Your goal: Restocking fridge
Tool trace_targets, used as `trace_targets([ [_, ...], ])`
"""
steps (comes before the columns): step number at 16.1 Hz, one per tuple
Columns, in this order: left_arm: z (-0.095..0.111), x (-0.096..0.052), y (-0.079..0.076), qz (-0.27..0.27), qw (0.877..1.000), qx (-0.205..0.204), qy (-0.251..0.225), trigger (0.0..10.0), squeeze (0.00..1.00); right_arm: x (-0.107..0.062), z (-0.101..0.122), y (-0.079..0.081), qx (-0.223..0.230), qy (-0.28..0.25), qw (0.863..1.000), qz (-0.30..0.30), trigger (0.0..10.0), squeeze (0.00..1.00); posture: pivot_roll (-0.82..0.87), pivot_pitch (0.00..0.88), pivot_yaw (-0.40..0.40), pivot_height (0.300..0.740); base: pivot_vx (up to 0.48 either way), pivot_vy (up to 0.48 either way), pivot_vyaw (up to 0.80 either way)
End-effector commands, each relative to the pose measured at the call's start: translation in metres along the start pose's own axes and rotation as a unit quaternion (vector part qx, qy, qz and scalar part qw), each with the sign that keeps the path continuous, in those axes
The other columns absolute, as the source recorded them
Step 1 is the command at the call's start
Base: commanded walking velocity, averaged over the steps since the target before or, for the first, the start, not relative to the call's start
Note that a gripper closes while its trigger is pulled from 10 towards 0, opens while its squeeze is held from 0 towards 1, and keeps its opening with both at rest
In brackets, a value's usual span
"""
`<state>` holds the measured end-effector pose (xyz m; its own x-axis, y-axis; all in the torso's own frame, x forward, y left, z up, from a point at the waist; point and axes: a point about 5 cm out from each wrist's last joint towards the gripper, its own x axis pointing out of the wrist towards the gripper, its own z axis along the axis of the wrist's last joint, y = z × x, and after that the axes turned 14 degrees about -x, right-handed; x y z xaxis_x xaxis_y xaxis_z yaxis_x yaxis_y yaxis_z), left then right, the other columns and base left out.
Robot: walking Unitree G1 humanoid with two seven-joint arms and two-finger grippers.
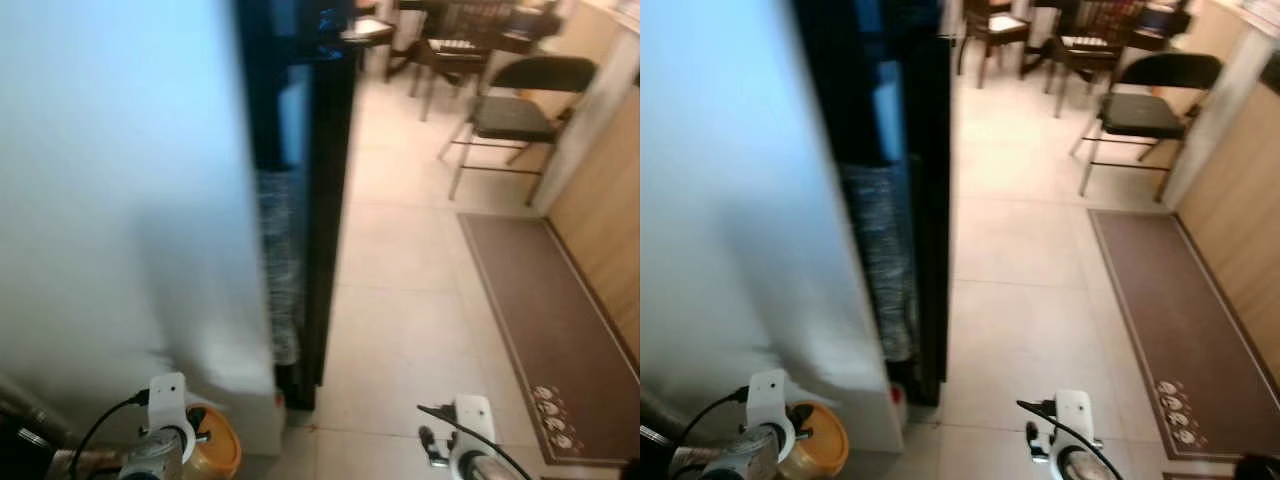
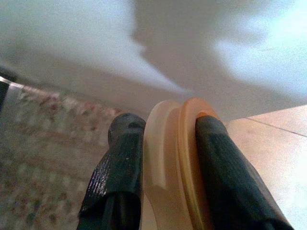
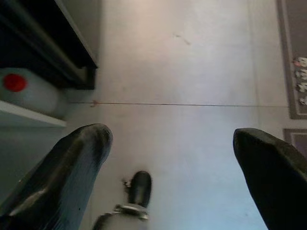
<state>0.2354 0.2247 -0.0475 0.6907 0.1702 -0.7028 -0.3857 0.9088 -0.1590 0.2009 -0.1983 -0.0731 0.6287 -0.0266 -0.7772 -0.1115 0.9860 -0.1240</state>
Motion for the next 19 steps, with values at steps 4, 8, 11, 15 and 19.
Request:
trace_targets([
  [4,-0.0007,-0.0003,0.0043,0.011,1.000,0.002,0.006,10.0,0.00,0.0001,-0.0001,0.0007,0.004,0.001,1.000,-0.001,10.0,0.00,-0.01,0.000,-0.022,0.740,0.000,0.334,0.00],
  [8,-0.0005,-0.0003,0.0043,0.008,1.000,0.007,0.006,10.0,0.00,-0.0001,-0.0002,0.0002,0.011,-0.002,1.000,-0.008,10.0,0.00,-0.01,0.000,-0.020,0.740,0.000,0.083,0.00],
  [11,-0.0008,-0.0002,0.0036,0.009,1.000,0.001,0.007,10.0,0.00,0.0000,0.0010,-0.0003,0.012,-0.007,1.000,-0.009,10.0,0.00,-0.01,0.000,-0.027,0.740,0.000,0.110,0.00],
  [15,-0.0014,-0.0003,0.0036,0.010,1.000,0.000,0.007,10.0,0.00,-0.0002,0.0013,-0.0010,0.013,-0.012,1.000,-0.011,10.0,0.00,-0.02,0.000,-0.026,0.740,0.000,0.076,0.00],
  [19,-0.0025,-0.0005,0.0039,0.009,1.000,-0.001,0.008,10.0,0.00,-0.0007,0.0024,-0.0018,0.014,-0.024,0.999,-0.020,10.0,0.00,-0.03,0.000,-0.023,0.740,0.000,0.000,0.00],
])
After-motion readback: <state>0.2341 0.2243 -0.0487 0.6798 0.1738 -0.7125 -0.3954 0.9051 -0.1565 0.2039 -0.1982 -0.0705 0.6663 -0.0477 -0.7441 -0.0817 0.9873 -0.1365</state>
